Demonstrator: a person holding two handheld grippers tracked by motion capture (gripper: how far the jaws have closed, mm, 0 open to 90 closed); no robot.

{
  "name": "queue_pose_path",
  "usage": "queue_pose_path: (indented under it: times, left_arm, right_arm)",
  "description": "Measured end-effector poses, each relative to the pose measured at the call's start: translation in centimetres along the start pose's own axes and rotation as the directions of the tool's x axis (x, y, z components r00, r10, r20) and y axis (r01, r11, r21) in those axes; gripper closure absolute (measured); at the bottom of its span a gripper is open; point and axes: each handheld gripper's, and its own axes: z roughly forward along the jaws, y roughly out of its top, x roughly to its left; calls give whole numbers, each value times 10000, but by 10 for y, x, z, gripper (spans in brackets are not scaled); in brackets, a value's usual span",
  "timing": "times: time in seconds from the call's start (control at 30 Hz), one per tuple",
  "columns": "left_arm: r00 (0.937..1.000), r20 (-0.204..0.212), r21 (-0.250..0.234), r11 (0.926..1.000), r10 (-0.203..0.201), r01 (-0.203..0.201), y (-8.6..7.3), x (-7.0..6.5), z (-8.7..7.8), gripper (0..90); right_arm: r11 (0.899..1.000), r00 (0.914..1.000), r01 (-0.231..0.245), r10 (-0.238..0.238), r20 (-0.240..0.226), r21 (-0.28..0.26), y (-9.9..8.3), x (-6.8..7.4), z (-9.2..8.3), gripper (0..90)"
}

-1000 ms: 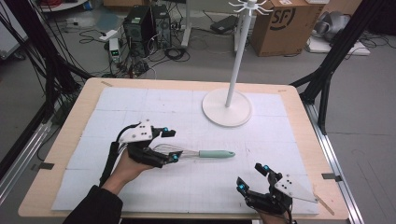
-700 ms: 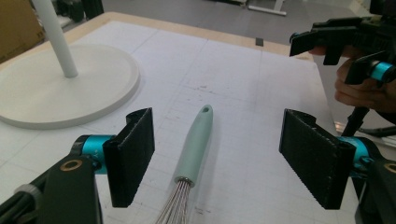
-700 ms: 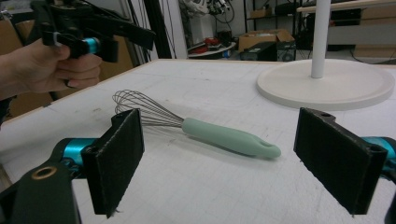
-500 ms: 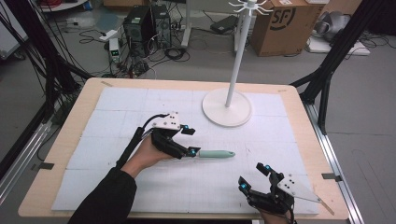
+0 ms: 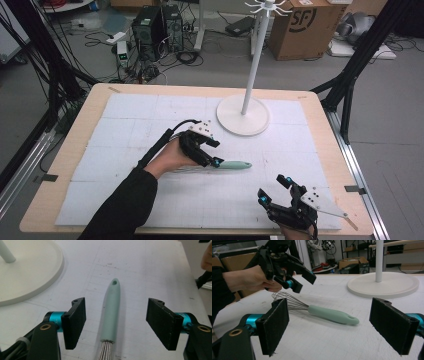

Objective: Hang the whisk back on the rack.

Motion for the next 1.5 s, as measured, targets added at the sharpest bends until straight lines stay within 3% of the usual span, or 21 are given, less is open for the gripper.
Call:
queue_pose_path:
  times: [0.13,0.2,0.33,0.5,0.63,0.73,0.97,1.03,1.07,1.13,1.2,1.23,1.3,1.43,1.5]
  left_arm:
    - [9999,152,573,9983,80,-88,3,4,12,360]
    - [9995,210,1086,9938,233,-254,4,5,19,367]
    - [9994,233,1619,9864,250,-284,1,10,29,370]
    - [9988,334,2456,9684,369,-440,3,12,41,384]
    - [9969,581,2843,9564,532,-676,4,10,52,415]
    - [9947,618,3434,9340,820,-984,6,9,57,428]
    - [9913,786,3871,9131,1054,-1278,7,8,69,460]
    - [9916,738,3925,9110,1062,-1268,8,7,70,471]
    - [9904,752,4037,9046,1159,-1365,9,8,70,477]
    - [9911,592,4008,9065,1190,-1328,9,7,71,510]
    - [9878,559,4074,8999,1454,-1555,10,7,71,533]
    - [9898,441,4087,9016,1353,-1415,10,5,71,546]
    - [9869,419,4217,8927,1560,-1590,11,3,72,559]
    - [9832,597,4265,8861,1727,-1815,12,-1,72,671]
    - [9823,595,4319,8825,1778,-1859,13,-1,72,684]
  right_arm:
    - [10000,10000,-80,80,10,-27,0,-1,-1,149]
    - [9999,10000,-80,80,15,-61,0,-3,-1,148]
    - [9998,9998,-204,204,11,-92,0,-4,-3,148]
    - [9995,9996,-280,281,39,-176,0,-6,-4,149]
    - [9991,9992,-386,387,57,-191,1,-7,-4,148]
    - [9991,9993,-365,367,74,-227,1,-8,-5,149]
    - [9982,9986,-502,507,125,-331,1,-10,-7,149]
    - [9979,9983,-548,553,157,-349,1,-10,-7,149]
    - [9979,9984,-530,536,154,-370,1,-11,-8,149]
    - [9975,9981,-596,603,159,-370,1,-11,-8,149]
    - [9975,9980,-590,597,187,-384,1,-11,-8,149]
    - [9975,9980,-591,599,197,-385,1,-11,-8,149]
    - [9975,9980,-588,596,208,-397,1,-12,-9,149]
    - [9971,9976,-635,645,244,-422,1,-12,-9,149]
    - [9971,9976,-629,641,274,-438,1,-12,-9,149]
